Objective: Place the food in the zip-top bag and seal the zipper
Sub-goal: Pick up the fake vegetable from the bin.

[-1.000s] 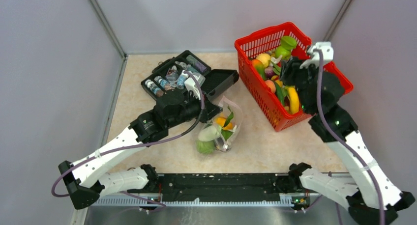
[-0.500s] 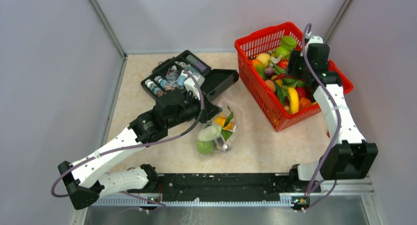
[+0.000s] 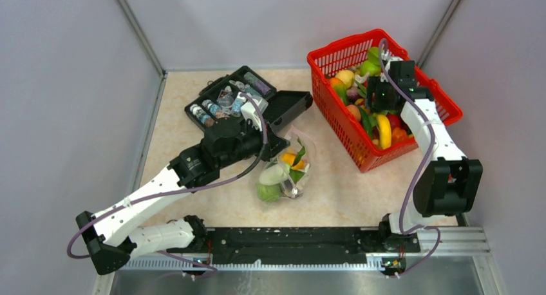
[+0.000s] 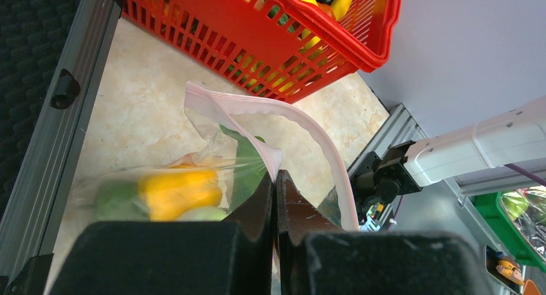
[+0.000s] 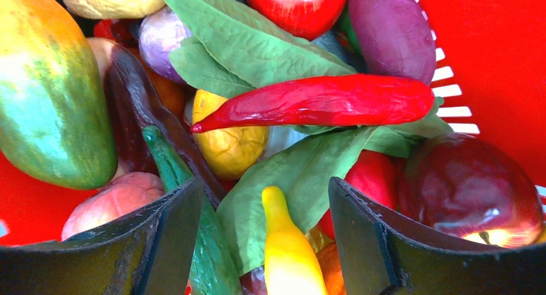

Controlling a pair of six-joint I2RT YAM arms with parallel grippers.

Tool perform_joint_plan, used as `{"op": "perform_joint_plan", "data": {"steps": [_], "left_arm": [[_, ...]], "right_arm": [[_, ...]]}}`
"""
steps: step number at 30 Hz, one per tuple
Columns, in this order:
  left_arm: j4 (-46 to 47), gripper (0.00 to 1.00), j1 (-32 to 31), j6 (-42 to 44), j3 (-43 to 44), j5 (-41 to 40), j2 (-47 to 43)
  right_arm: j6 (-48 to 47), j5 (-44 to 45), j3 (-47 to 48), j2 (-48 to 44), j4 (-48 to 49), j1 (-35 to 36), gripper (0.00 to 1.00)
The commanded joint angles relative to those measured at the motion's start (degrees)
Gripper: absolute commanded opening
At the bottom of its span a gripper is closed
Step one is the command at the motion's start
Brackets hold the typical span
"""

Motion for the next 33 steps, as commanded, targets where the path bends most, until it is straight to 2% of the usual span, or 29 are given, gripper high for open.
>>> {"op": "perform_joint_plan", "data": {"steps": [1, 6, 9, 12, 16, 18, 21, 22, 24, 25, 26, 28, 29, 33], "left_arm": [[1.07, 0.0, -0.18, 0.77, 0.69, -0.23, -0.3], [0.87, 0.0, -0.13, 0.52, 0.73, -0.37, -0.7], [0.81, 0.0, -0.18, 0.43, 0.58, -0.37, -0.78], [1.01, 0.0, -0.13, 0.18, 0.69, 0.21, -0.55], [1.04, 0.0, -0.13, -0.1, 0.78, 0.52, -0.43], [0.88, 0.0, -0.13, -0.1, 0.73, 0.23, -0.59], [0.86, 0.0, -0.18, -0.04, 0.6, 0.11, -0.73], [0.87, 0.0, -0.14, -0.02, 0.56, 0.18, -0.75], [0.87, 0.0, -0.13, -0.01, 0.6, 0.2, -0.74], [0.87, 0.0, -0.13, -0.02, 0.52, 0.21, -0.74], [0.87, 0.0, -0.13, -0.02, 0.5, 0.22, -0.83], [0.78, 0.0, -0.13, -0.02, 0.29, 0.11, -0.97], [0.78, 0.0, -0.13, -0.02, 0.21, -0.08, -1.09], [0.77, 0.0, -0.13, -0.02, -0.08, -0.6, -1.56]], "right_arm": [[-1.69, -8.31, -1.04, -1.94, 2.53, -0.17, 0.67], [-3.44, -14.47, -4.25, -3.98, 3.53, -0.22, 0.69], [-5.89, -13.86, -3.0, -1.25, 1.16, -0.22, 0.7], [-5.34, -10.4, -0.52, 2.95, -1.49, -0.21, 0.66], [-6.29, -14.49, 0.51, 4.9, -3.83, -0.22, 0.59], [-5.88, -15.27, -0.77, 2.68, -1.88, -0.22, 0.5], [-5.81, -15.69, -3.69, -0.86, 2.95, -0.22, 0.44], [-5.63, -14.73, -4.09, -1.35, 3.64, -0.22, 0.37], [-5.25, -13.59, -3.89, -2.01, 3.92, -0.22, 0.31], [-5.39, -13.72, -3.97, -2.37, 4.14, -0.22, 0.2], [-5.33, -13.69, -4.13, -2.8, 4.41, -0.22, 0.14], [-4.58, -12.62, -4.94, -4.42, 5.78, -0.16, 0.12], [-4.42, -12.32, -5.67, -5.55, 6.97, -0.21, 0.07], [-1.72, -9.47, -10.19, -11.81, 13.21, -0.21, 0.02]]}}
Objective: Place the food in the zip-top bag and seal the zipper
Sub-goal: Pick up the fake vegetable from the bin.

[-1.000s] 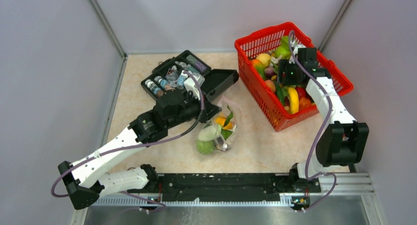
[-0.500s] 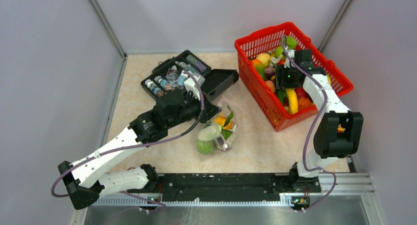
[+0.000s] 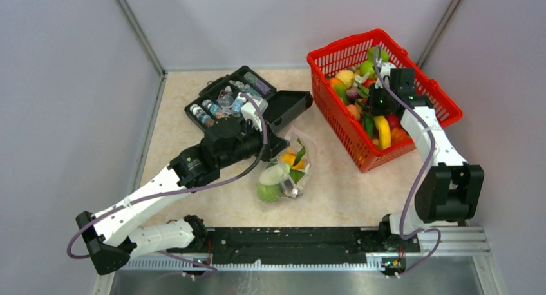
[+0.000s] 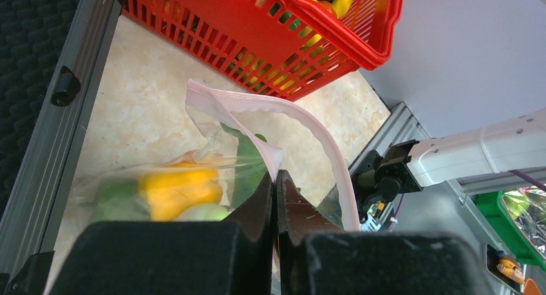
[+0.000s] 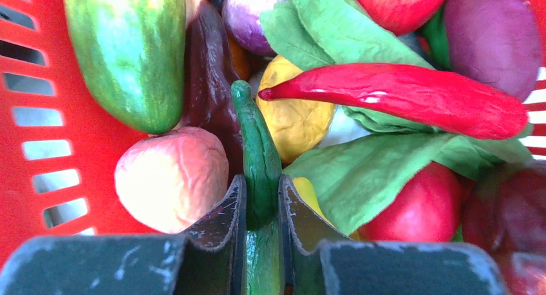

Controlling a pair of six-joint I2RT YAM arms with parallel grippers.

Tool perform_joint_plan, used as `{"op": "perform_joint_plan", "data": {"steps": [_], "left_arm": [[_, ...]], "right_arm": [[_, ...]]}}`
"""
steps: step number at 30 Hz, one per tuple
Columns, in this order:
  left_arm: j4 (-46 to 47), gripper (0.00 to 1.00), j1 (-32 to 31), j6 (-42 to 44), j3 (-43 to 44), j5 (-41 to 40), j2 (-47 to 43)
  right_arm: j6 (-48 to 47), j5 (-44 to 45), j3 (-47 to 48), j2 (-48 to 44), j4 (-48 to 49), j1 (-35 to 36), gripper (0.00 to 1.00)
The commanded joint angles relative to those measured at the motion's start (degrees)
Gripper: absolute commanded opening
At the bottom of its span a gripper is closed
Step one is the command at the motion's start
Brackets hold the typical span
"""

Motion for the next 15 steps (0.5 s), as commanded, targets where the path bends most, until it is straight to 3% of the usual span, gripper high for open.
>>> {"op": "perform_joint_plan", "data": {"steps": [1, 10, 15], "left_arm": [[1.18, 0.0, -0.13, -0.09, -0.14, -0.59, -1.67], [1.77, 0.0, -0.13, -0.41, -0.8, -0.46, -1.83], [1.9, 0.0, -0.13, -0.39, -0.54, 0.11, -1.51]], "right_arm": [[3.27, 3.76, -4.34, -9.56, 10.14, 0.15, 0.02], [10.18, 17.6, -23.3, -31.36, 31.63, 0.19, 0.0], [13.43, 18.29, -26.99, -36.78, 34.02, 0.15, 0.0]]}}
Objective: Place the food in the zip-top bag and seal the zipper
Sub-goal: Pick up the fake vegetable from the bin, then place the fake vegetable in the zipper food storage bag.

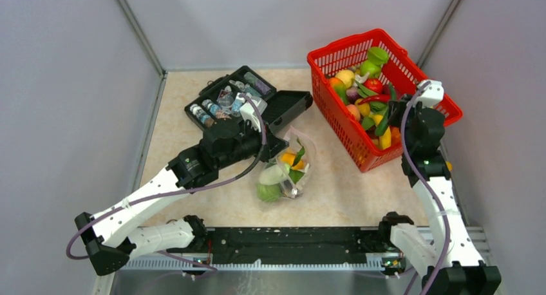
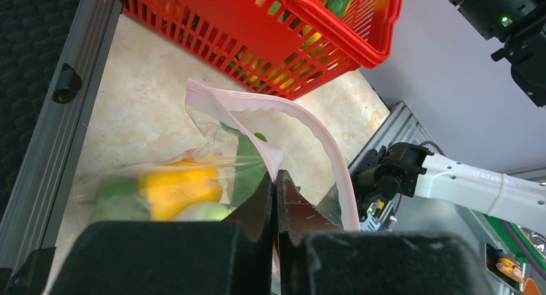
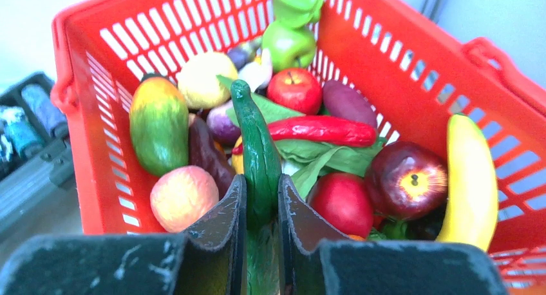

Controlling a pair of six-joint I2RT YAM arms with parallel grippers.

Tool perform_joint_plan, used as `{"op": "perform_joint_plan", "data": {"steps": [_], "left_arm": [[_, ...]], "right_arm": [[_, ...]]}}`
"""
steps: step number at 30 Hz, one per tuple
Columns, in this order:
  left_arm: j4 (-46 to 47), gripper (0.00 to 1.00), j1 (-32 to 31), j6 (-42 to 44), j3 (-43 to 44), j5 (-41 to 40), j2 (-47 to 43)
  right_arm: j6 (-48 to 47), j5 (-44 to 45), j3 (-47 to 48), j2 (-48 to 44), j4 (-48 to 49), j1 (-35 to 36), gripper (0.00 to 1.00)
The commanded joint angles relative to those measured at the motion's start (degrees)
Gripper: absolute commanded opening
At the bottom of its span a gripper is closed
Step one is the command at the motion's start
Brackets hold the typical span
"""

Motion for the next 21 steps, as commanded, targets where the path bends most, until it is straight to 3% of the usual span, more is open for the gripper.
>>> {"op": "perform_joint_plan", "data": {"steps": [1, 8, 13, 21], "left_arm": [[2.36, 0.0, -0.16, -0.43, -0.3, 0.12, -0.97], [3.53, 0.0, -0.18, 0.09, -1.99, -0.21, -2.74], [2.91, 0.0, -0.13, 0.83, -1.03, 0.05, -2.87], [6.2, 0.0, -0.13, 0.4, -2.79, -2.13, -2.75]], "right_arm": [[5.36, 3.23, -2.13, -3.04, 7.88, 0.13, 0.0], [9.59, -0.77, -8.38, -11.93, 22.0, 0.11, 0.0], [10.99, -0.98, -8.54, -17.4, 24.38, 0.14, 0.0], [21.48, -17.48, -8.98, -19.98, 30.33, 0.11, 0.0]]}}
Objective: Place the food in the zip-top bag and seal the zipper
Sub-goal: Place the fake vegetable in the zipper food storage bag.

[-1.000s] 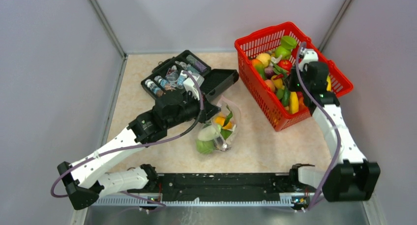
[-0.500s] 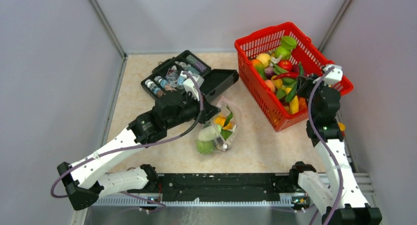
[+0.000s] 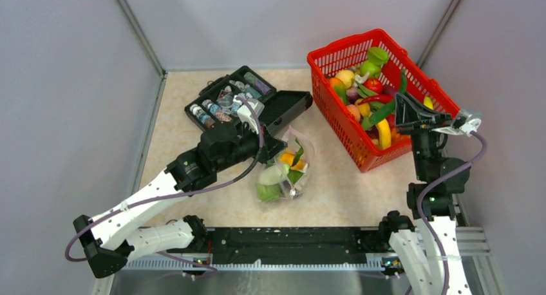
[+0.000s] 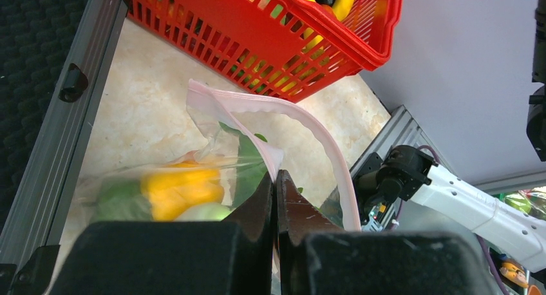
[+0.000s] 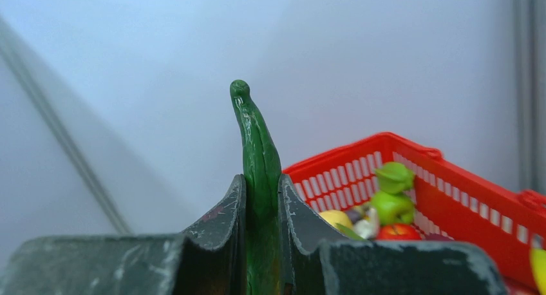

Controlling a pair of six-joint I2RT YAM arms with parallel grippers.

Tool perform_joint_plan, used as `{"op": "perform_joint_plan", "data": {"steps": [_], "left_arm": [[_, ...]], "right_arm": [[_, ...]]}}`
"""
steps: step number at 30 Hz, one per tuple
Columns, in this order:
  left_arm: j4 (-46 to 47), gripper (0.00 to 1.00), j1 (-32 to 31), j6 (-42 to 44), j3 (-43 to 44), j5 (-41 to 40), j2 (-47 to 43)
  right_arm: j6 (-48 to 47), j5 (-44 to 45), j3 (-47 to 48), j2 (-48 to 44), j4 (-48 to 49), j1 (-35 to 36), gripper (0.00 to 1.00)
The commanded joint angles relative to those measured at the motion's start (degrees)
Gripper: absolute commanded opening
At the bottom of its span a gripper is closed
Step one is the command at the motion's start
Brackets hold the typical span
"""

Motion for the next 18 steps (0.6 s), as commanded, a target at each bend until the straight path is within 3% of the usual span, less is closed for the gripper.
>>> {"op": "perform_joint_plan", "data": {"steps": [1, 11, 18], "left_arm": [[5.09, 0.0, -0.13, 0.41, -0.76, -1.66, -0.73], [4.13, 0.0, -0.18, -1.02, 0.03, -0.86, 0.21], [3.39, 0.0, -0.13, -1.14, 0.8, -0.66, 1.82]], "right_arm": [[7.72, -12.32, 0.23, 0.69, 6.95, 0.11, 0.0], [13.24, -27.82, -1.63, 2.69, 14.17, 0.11, 0.0], [16.78, -31.56, -3.72, 3.3, 19.38, 1.09, 0.0]]}}
